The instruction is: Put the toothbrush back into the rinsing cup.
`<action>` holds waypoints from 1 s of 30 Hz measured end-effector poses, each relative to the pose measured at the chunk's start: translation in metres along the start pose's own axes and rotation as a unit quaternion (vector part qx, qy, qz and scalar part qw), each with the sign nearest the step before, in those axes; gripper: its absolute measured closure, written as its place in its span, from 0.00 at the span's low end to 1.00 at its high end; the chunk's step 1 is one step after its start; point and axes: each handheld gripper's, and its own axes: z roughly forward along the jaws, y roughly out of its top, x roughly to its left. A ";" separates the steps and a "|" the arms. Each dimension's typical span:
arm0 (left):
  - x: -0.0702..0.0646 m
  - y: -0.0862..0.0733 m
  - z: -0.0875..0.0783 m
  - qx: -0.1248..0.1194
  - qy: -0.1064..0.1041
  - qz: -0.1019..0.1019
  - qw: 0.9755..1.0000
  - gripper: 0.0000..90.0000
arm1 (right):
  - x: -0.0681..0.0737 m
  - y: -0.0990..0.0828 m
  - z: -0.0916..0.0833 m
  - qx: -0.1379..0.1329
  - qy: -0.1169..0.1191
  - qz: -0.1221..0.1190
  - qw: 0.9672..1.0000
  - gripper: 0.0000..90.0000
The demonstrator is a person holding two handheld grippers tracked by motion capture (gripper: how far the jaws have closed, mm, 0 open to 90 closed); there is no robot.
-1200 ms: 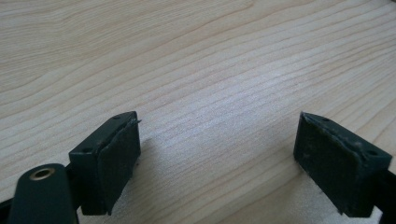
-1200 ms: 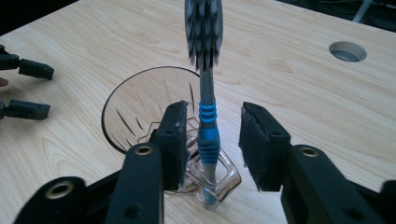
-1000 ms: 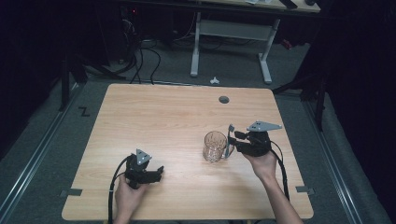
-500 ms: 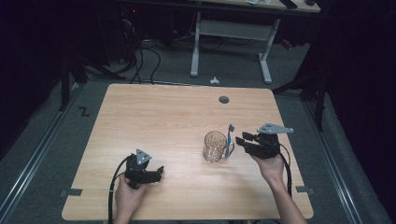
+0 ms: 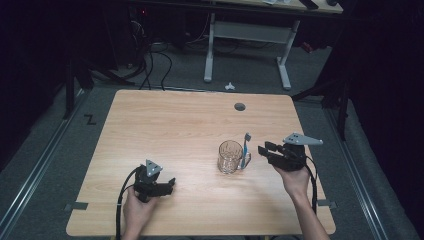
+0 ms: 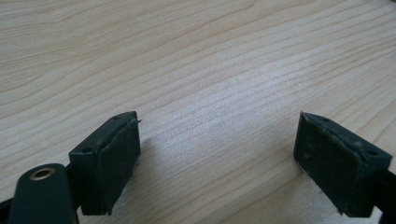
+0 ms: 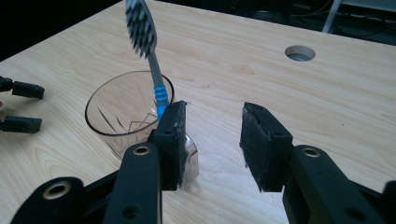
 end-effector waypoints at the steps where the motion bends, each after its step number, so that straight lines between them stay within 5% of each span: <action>1: 0.000 0.000 0.000 0.000 0.000 0.000 1.000 0.17 | -0.001 -0.001 0.000 0.002 -0.001 0.000 1.000 0.68; 30: 0.000 0.000 0.000 0.000 0.000 0.000 1.000 0.17 | -0.017 -0.027 -0.019 -0.015 -0.010 0.039 0.999 0.69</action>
